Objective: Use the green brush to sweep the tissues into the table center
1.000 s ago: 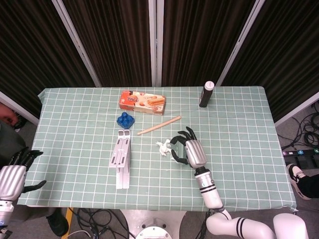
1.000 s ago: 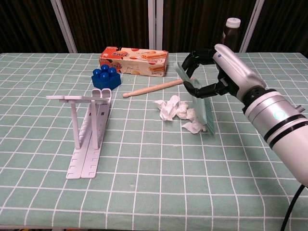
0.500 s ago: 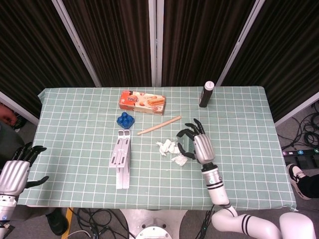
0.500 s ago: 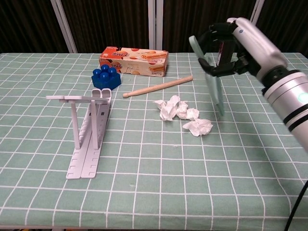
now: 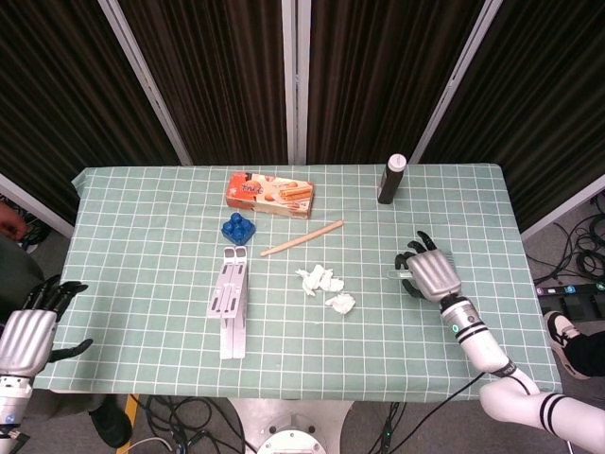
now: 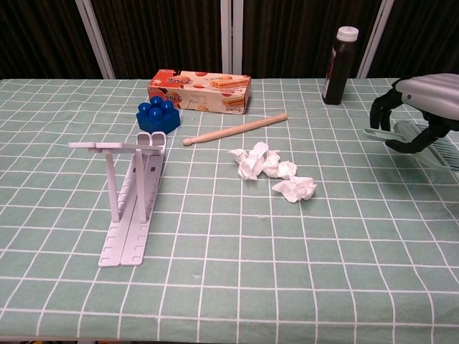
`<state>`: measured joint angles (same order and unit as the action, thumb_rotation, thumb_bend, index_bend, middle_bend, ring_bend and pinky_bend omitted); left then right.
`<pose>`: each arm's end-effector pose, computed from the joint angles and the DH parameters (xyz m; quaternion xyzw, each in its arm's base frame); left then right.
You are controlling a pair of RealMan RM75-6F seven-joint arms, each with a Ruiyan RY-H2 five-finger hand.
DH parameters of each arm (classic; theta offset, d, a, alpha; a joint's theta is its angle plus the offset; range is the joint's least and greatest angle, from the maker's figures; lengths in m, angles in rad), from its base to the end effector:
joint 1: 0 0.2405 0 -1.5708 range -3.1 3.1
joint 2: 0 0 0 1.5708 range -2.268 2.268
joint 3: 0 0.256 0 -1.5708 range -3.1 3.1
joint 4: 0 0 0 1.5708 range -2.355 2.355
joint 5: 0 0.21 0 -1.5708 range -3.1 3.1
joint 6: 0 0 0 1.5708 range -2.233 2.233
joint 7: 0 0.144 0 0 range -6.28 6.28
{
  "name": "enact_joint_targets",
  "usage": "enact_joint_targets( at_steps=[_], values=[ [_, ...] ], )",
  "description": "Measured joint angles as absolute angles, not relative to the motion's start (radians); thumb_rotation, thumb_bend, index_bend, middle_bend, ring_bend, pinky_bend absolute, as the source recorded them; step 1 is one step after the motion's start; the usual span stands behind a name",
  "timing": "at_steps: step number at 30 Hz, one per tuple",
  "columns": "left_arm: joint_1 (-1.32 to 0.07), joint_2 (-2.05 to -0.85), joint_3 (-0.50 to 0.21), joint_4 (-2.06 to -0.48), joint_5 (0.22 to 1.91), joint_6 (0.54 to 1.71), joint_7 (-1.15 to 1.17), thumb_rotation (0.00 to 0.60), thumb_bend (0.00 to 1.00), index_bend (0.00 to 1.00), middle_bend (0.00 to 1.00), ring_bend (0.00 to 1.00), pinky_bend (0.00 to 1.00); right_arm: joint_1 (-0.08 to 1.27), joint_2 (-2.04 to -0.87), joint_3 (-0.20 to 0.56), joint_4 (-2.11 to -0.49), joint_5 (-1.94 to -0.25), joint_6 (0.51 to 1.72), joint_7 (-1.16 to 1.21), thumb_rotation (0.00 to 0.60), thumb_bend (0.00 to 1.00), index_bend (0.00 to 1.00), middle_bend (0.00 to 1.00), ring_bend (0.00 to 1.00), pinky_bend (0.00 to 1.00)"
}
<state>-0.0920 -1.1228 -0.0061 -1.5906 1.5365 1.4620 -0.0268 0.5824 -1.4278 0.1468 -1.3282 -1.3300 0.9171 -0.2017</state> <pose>-0.3139 0.1740 0.1490 -0.6164 -0.3995 -0.3794 0.5626 -0.2408 -0.3395 0.0306 0.7544 -0.3440 0.3061 0.4679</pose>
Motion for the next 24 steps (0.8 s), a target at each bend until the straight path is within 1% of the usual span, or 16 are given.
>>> enact_joint_targets(
  at_steps=[1, 2, 3, 6, 8, 11, 15, 20, 24],
  values=[
    [-0.092, -1.122, -0.007, -1.593, 1.535, 1.462, -0.024, 0.600, 0.09, 0.20, 0.17, 0.06, 0.14, 0.585, -1.433, 0.142, -1.306, -1.328, 0.911, -0.199, 0.600, 0.42, 0.60, 0.47, 0.15, 0.03],
    [-0.092, -1.121, -0.007, -1.597, 1.534, 1.462, -0.020, 0.600, 0.09, 0.20, 0.17, 0.06, 0.14, 0.588, -1.438, 0.137, -1.288, -1.328, 0.907, -0.198, 0.600, 0.41, 0.55, 0.45, 0.13, 0.02],
    [-0.092, -1.120, -0.008, -1.599, 1.534, 1.462, -0.018, 0.600, 0.09, 0.20, 0.17, 0.06, 0.14, 0.590, -1.444, 0.132, -1.270, -1.329, 0.904, -0.197, 0.600, 0.38, 0.49, 0.43, 0.11, 0.01],
    [-0.093, -1.117, -0.008, -1.608, 1.532, 1.461, -0.010, 0.600, 0.09, 0.20, 0.17, 0.06, 0.14, 0.596, -1.458, 0.111, -1.232, -1.332, 0.893, -0.212, 0.600, 0.34, 0.27, 0.29, 0.02, 0.00],
    [-0.093, -1.116, -0.008, -1.613, 1.527, 1.457, -0.006, 0.600, 0.09, 0.20, 0.17, 0.06, 0.14, 0.598, -1.458, 0.103, -1.232, -1.329, 0.888, -0.239, 0.600, 0.33, 0.21, 0.24, 0.00, 0.00],
    [-0.093, -1.118, -0.008, -1.615, 1.523, 1.455, -0.003, 0.600, 0.09, 0.20, 0.17, 0.06, 0.14, 0.591, -1.450, 0.096, -1.251, -1.322, 0.899, -0.270, 0.600, 0.33, 0.18, 0.20, 0.00, 0.00],
    [-0.091, -1.121, -0.010, -1.609, 1.521, 1.460, 0.002, 0.600, 0.09, 0.20, 0.17, 0.06, 0.14, 0.563, -1.419, 0.094, -1.301, -1.328, 0.958, -0.250, 0.600, 0.33, 0.17, 0.19, 0.00, 0.00],
    [-0.088, -1.140, -0.020, -1.588, 1.500, 1.467, 0.033, 0.600, 0.09, 0.20, 0.17, 0.06, 0.14, 0.486, -1.336, 0.089, -1.398, -1.359, 1.106, -0.181, 0.600, 0.33, 0.14, 0.19, 0.00, 0.00],
    [-0.087, -1.157, -0.027, -1.576, 1.489, 1.471, 0.067, 0.600, 0.09, 0.20, 0.17, 0.06, 0.14, 0.396, -1.234, 0.071, -1.504, -1.396, 1.236, -0.092, 0.600, 0.33, 0.13, 0.19, 0.00, 0.00]
  ],
)
